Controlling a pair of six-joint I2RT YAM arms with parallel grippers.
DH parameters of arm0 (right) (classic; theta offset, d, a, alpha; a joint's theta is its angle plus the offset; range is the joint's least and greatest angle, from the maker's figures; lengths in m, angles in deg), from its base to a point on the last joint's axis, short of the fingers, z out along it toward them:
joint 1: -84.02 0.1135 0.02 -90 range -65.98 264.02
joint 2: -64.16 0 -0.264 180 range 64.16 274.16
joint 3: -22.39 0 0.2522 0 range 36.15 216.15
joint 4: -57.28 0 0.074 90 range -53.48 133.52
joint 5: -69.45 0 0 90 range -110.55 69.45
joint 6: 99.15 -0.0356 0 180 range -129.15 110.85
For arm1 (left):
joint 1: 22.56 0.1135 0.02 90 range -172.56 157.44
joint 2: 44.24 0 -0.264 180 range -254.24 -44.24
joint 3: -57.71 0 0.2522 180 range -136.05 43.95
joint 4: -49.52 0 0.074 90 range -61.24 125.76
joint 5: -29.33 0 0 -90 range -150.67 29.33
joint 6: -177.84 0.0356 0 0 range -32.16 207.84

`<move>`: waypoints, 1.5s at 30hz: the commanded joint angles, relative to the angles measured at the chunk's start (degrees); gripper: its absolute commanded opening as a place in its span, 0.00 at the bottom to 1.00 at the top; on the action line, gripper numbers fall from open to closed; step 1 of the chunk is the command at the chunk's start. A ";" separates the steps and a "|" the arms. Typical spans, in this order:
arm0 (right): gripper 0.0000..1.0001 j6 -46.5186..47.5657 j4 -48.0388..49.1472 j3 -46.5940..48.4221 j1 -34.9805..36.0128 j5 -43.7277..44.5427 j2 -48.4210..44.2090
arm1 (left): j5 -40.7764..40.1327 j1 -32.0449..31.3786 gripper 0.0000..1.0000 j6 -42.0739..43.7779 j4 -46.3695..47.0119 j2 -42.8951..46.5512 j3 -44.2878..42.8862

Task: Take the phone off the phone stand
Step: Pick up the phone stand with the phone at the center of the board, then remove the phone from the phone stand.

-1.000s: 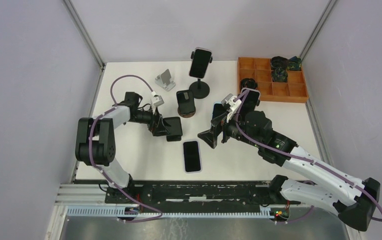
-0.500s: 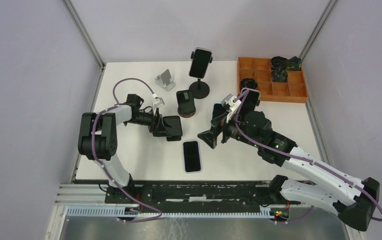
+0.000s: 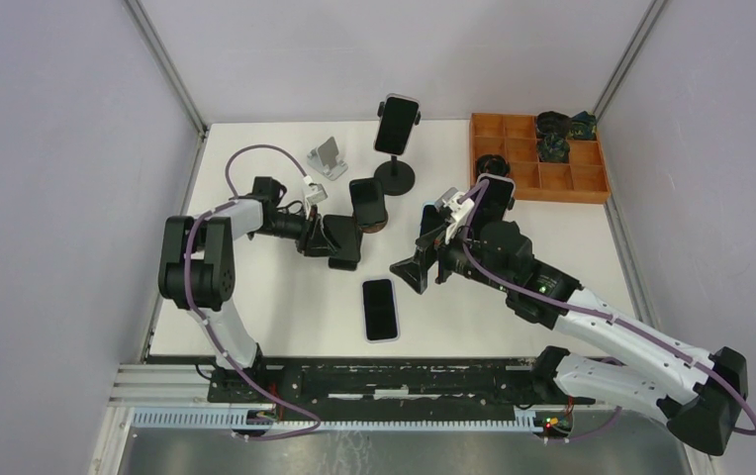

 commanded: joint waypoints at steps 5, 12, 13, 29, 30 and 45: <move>0.93 0.10 4.11 -1.78 -0.48 -0.60 0.98 | -0.43 -1.10 0.17 6.25 -2.80 0.30 -1.83; 0.93 -0.20 6.28 -2.26 -0.93 -2.07 2.07 | -1.24 -1.08 0.02 13.02 -12.38 1.66 -3.20; 0.93 -0.28 6.64 -2.34 -0.91 -2.31 2.42 | -1.63 -1.04 0.02 13.39 -13.23 2.37 -3.12; 0.98 -2.40 31.69 -8.38 -1.07 -8.17 15.57 | -1.62 -0.80 0.02 11.84 -33.72 24.02 -2.42; 0.98 -3.36 34.23 -8.45 -1.07 -9.31 17.31 | -1.13 -0.83 0.02 11.82 -35.02 25.31 -2.86; 0.95 -18.08 59.25 -4.95 1.86 -22.49 30.77 | 3.20 -1.93 0.02 6.18 -42.42 34.88 -8.28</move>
